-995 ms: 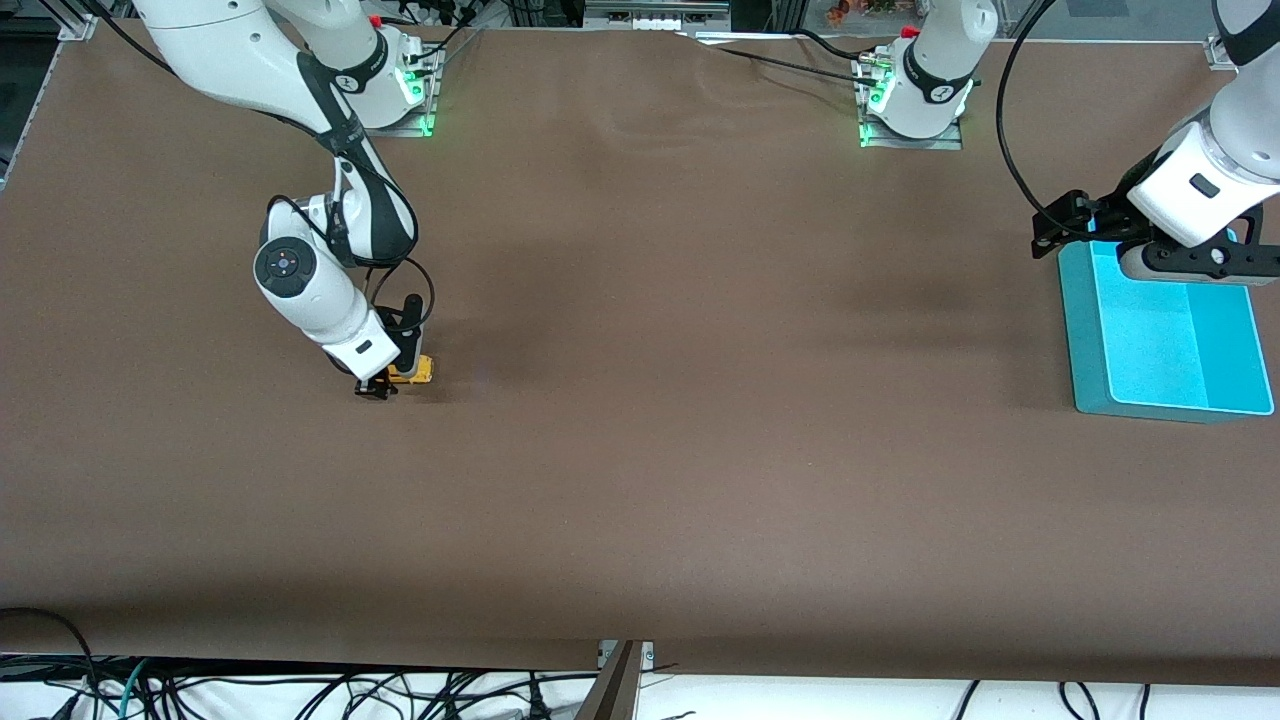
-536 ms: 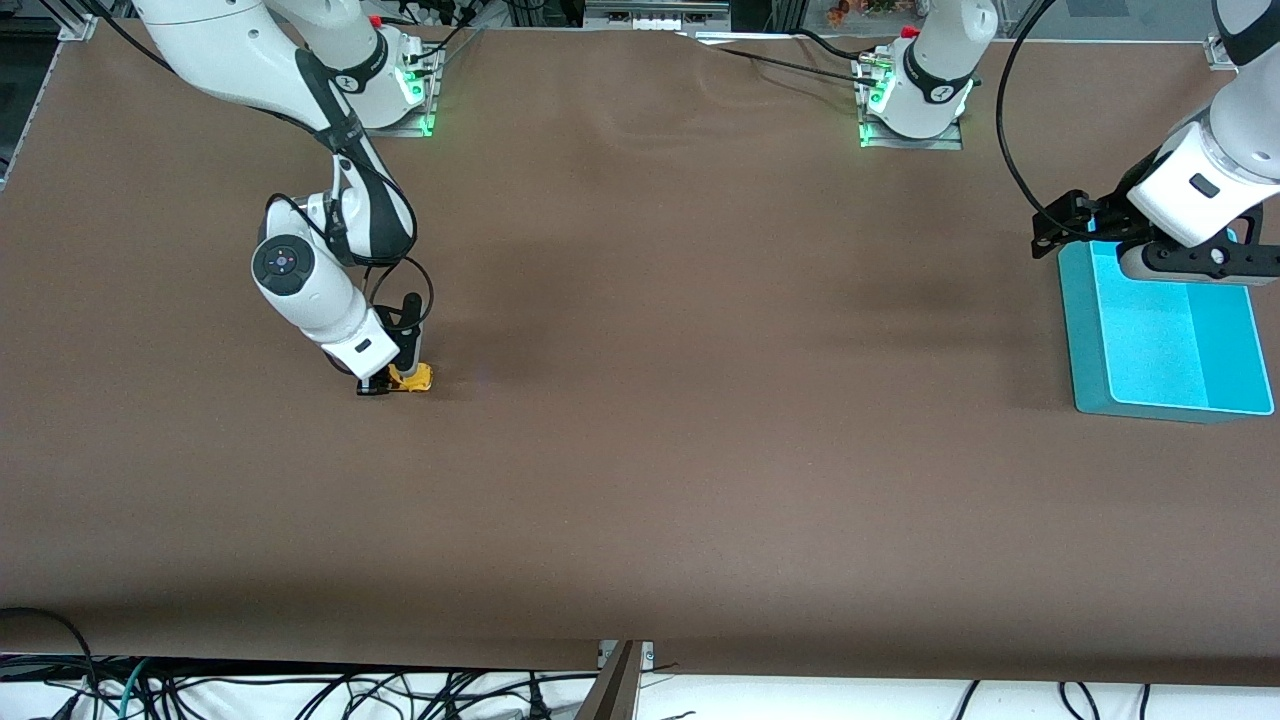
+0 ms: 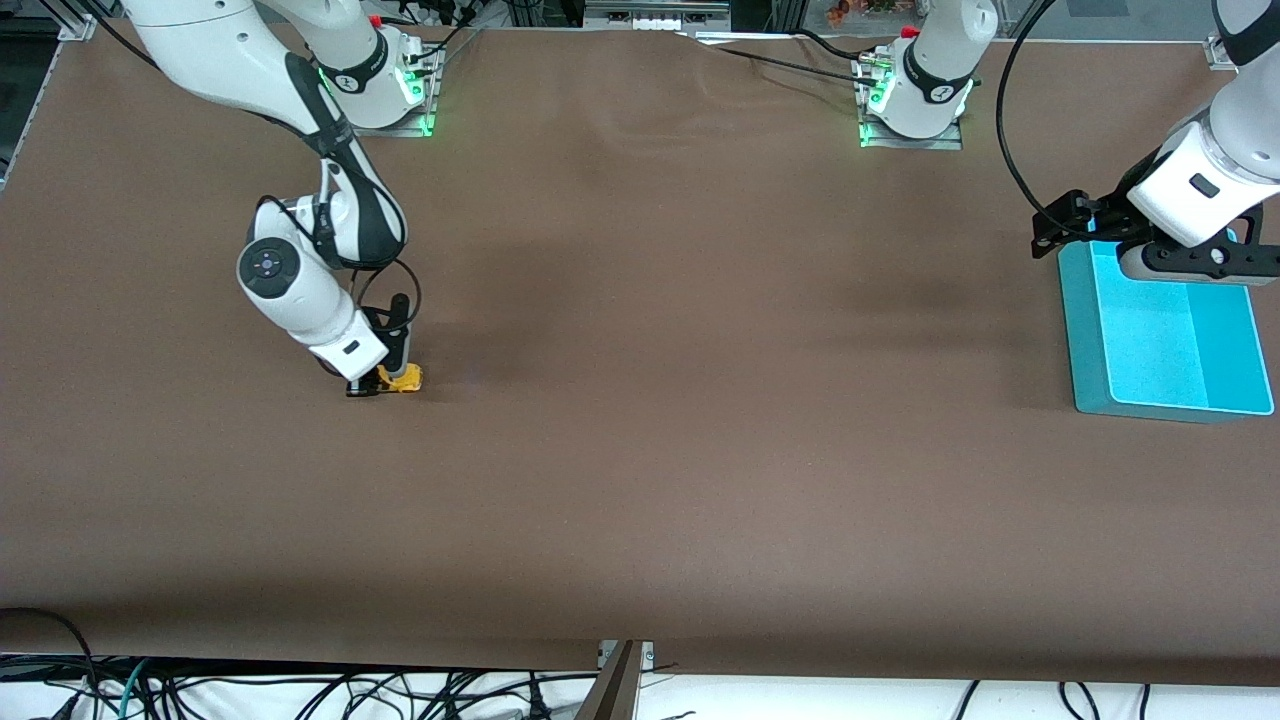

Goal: Wind and store yellow beetle car
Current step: 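Drag the held car backward along the table with the right gripper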

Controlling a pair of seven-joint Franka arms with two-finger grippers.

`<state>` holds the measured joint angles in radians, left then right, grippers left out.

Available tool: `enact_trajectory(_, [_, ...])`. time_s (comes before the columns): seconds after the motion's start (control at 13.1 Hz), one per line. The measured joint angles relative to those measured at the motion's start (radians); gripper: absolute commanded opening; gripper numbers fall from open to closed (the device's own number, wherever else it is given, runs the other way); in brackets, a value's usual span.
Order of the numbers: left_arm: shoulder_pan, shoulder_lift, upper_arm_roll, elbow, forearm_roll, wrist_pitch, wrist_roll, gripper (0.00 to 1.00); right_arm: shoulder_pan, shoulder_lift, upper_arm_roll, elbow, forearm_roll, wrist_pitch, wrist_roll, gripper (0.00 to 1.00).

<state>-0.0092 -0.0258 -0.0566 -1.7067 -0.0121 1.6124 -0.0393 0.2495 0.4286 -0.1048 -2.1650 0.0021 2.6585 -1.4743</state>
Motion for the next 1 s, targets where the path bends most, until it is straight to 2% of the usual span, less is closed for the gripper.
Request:
enact_trajectory(0.46, [0.0,0.0,0.0,0.0,0.0,0.0,0.0,1.0,-0.195,0.005,-0.001,-0.001,0.0,0.027,-0.232,0.36])
enact_trajectory(0.69, [0.0,0.0,0.0,0.0,0.0,0.0,0.0,1.0,-0.238,0.007,-0.001,-0.001,0.0,0.042,-0.271,0.37])
enact_trajectory(0.92, [0.0,0.0,0.0,0.0,0.0,0.0,0.0,1.0,-0.238,0.009,0.0,0.0,0.0,0.044,-0.271,0.52])
enact_trajectory(1.0, [0.0,0.0,0.0,0.0,0.0,0.0,0.0,1.0,-0.238,0.01,0.0,0.0,0.0,0.044,-0.271,0.79])
